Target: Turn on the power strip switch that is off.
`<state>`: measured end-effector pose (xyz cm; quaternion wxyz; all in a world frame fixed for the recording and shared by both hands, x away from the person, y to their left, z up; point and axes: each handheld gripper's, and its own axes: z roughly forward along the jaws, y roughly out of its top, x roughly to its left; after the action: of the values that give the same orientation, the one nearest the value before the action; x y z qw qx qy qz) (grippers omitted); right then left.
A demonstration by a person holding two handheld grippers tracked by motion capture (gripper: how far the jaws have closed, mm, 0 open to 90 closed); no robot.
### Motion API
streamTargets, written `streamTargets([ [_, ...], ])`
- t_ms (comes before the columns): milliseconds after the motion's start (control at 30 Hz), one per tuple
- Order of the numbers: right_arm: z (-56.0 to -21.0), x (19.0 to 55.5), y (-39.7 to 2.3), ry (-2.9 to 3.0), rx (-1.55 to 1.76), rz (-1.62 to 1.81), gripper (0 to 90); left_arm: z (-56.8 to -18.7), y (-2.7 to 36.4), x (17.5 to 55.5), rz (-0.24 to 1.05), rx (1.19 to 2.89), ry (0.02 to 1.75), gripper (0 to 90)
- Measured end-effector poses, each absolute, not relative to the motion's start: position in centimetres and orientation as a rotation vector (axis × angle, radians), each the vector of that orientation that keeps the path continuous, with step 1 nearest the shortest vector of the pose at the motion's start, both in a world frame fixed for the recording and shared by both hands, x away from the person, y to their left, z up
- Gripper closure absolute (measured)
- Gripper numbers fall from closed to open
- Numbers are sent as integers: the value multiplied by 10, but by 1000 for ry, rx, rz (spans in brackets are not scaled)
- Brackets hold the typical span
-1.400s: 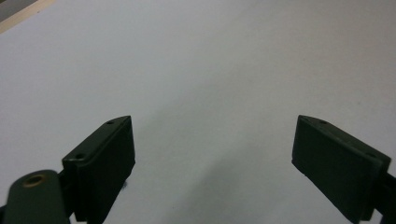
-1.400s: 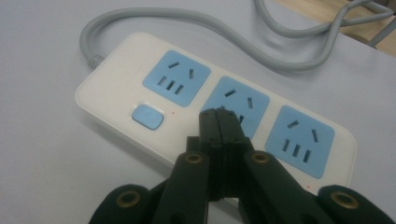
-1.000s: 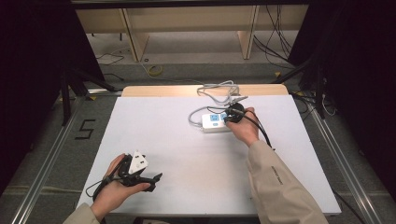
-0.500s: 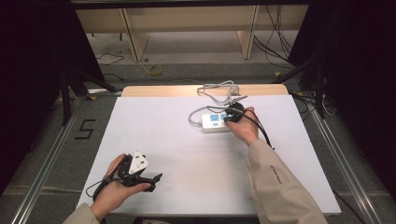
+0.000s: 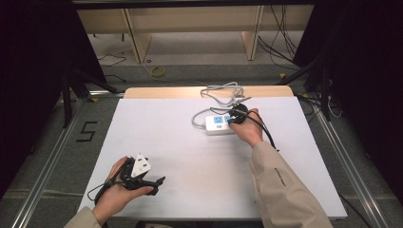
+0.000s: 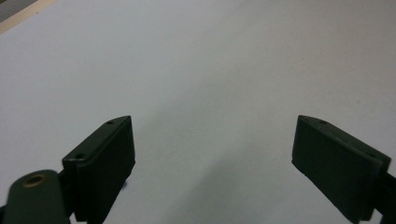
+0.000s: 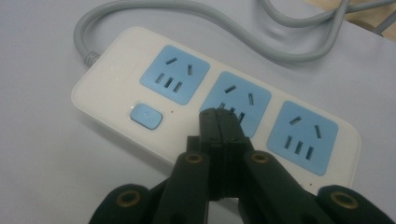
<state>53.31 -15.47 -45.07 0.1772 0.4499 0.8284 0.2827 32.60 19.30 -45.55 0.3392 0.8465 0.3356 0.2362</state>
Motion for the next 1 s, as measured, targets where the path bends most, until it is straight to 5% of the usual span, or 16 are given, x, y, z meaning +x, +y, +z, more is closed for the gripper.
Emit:
streamTargets([
  [1000, -450, 534, -153, 2345, 1290, 776, 900, -456, 192, 326, 613, 2203, 874, 127],
])
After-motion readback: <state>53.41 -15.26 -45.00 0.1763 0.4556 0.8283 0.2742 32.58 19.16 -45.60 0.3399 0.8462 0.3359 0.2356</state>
